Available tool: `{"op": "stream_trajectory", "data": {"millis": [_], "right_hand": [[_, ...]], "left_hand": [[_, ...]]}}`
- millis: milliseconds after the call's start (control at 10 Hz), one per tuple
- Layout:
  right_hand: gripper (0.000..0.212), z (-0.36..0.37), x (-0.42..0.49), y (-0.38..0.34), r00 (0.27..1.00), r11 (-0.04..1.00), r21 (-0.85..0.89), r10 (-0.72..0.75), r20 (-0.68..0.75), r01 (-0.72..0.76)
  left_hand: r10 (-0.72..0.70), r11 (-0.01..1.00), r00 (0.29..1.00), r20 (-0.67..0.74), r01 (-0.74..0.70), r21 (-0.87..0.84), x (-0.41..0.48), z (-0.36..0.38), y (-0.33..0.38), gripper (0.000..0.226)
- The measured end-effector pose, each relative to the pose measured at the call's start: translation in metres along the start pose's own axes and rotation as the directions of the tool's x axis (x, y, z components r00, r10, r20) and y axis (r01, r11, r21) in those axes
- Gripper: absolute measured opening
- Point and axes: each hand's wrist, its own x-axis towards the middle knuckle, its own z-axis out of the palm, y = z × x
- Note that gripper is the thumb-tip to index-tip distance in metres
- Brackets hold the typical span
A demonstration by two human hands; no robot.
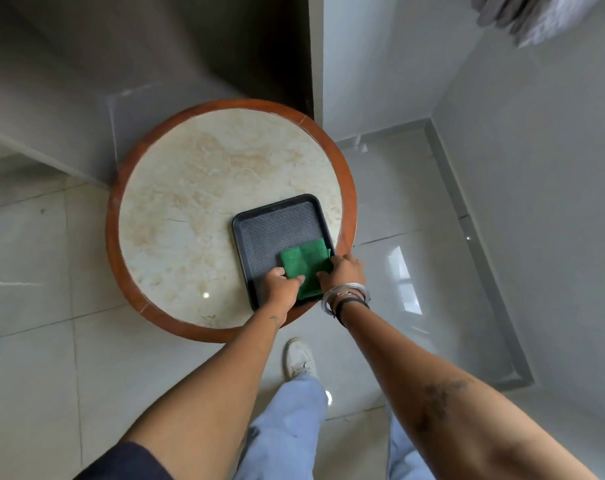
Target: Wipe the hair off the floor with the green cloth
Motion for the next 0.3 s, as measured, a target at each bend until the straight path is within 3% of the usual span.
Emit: {"op": "stream_trajectory", "data": {"millis": [100,200,300], "right_hand": [[0.037,-0.018,-0.014,-0.008,0.998,0.999,-0.033,0.022,-0.059,-0.024],[0.021,-0.077,-0.078,-0.003,0.981,0.936,0.350,0.100,-0.166,-0.036],[0.014,-0.129,-0.130,0.016,0.933,0.872,0.482,0.097,-0.346,0.088]], "left_hand": [[0.011,0.992,1.000,0.005,-0.012,0.129,-0.009,-0.013,0.005,0.046],[0.192,0.926,0.979,0.067,-0.203,0.318,-0.052,-0.044,0.038,0.047],[0.430,0.800,0.893,0.133,-0.445,0.403,-0.081,-0.065,0.075,0.047]]}}
